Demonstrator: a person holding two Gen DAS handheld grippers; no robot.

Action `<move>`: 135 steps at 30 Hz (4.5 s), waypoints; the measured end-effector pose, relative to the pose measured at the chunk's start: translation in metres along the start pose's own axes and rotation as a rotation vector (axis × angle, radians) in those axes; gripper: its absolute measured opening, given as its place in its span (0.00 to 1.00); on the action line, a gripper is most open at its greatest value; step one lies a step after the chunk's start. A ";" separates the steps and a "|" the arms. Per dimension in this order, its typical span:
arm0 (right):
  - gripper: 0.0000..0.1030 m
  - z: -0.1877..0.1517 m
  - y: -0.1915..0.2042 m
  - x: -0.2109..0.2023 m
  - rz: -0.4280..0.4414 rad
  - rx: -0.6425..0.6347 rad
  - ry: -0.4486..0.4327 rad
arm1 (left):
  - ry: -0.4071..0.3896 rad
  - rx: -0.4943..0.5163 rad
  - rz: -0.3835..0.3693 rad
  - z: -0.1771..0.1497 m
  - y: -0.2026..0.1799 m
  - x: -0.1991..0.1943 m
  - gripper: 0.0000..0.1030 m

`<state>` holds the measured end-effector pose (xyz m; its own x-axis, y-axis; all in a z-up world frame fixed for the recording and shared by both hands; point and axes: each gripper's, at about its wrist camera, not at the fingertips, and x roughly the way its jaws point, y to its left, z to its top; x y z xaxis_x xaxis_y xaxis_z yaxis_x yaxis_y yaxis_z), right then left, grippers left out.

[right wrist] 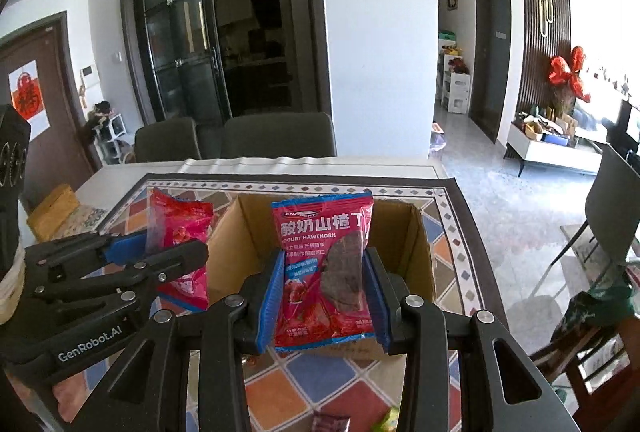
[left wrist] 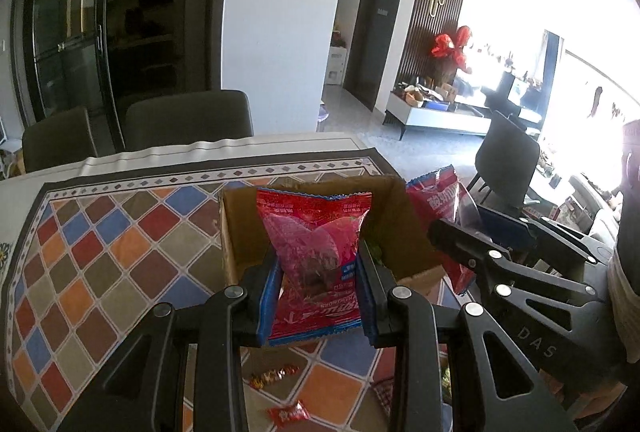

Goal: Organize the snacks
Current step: 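Lift both held bags and carry them over the cardboard box, then open both tools to drop the bags into the box, then move both open tools back down to the remaining snacks, then grasp the small red candy with the left tool while the right tool grasps the striped chocolate bar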

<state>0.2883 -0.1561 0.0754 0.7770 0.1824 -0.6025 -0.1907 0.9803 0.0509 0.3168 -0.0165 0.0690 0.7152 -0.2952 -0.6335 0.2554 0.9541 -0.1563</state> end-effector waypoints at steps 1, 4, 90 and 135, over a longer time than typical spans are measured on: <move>0.38 0.003 -0.001 0.005 -0.002 -0.006 0.007 | 0.005 -0.001 -0.001 0.003 0.001 0.004 0.33; 0.38 0.010 -0.005 0.019 -0.001 -0.001 0.027 | 0.027 -0.010 -0.005 0.010 0.005 0.019 0.33; 0.50 -0.180 0.013 0.042 -0.010 0.029 0.437 | 0.343 -0.074 0.057 -0.192 0.018 0.030 0.57; 0.38 -0.180 0.013 0.081 -0.018 0.045 0.467 | 0.355 -0.071 0.067 -0.190 0.019 0.065 0.17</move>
<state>0.2405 -0.1426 -0.1159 0.4250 0.1220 -0.8969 -0.1456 0.9872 0.0653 0.2448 -0.0083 -0.1192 0.4553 -0.2081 -0.8657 0.1614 0.9755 -0.1497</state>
